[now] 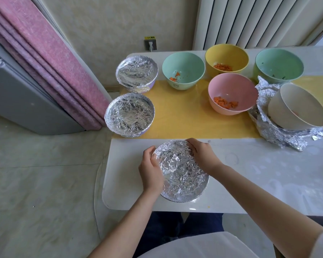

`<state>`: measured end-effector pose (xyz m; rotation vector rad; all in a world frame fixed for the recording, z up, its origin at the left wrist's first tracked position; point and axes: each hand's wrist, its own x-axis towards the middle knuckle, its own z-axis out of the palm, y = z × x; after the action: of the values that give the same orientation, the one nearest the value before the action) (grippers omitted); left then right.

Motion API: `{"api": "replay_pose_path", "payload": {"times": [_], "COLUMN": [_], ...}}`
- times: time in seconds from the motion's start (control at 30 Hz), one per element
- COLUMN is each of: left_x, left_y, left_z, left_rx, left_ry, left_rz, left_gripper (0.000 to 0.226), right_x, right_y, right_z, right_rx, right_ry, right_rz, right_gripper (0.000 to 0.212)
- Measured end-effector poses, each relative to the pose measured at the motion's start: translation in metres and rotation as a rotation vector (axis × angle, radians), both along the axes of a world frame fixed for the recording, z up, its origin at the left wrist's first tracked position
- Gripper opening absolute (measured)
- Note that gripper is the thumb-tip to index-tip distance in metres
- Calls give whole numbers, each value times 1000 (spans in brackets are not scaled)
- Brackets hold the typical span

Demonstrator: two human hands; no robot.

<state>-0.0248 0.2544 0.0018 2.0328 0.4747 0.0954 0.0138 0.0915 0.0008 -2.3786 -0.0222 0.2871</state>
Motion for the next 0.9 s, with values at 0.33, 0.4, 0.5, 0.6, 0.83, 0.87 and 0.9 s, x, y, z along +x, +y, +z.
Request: {"api": "replay_pose_path", "payload": {"times": [0.33,0.4,0.5,0.6,0.83,0.87,0.9], "left_x": [23,33,39,37,34,34,33], "left_y": [13,10,7,5,3,3,3], "left_z": [3,1,-2,-2,-2,-2,-1], "left_rx": [140,167,216,263,281,278,272], "left_ry": [45,41,27,-25,-44,-48,-49], "left_rz": [-407,-454,-416,-390,-393,-396,-398], "left_gripper": [38,31,23,22,26,27,29], "right_x": [17,20,23,26,39,39,38], "right_y": [2,8,12,15,25,26,26], "right_z": [22,22,15,12,28,27,25], "right_rx": [-99,-91,-96,-160,-315,-300,-294], "right_ry": [52,56,76,62,149,138,121], "right_rz": [184,200,203,209,373,375,366], "right_gripper": [32,33,28,20,20,21,22]}}
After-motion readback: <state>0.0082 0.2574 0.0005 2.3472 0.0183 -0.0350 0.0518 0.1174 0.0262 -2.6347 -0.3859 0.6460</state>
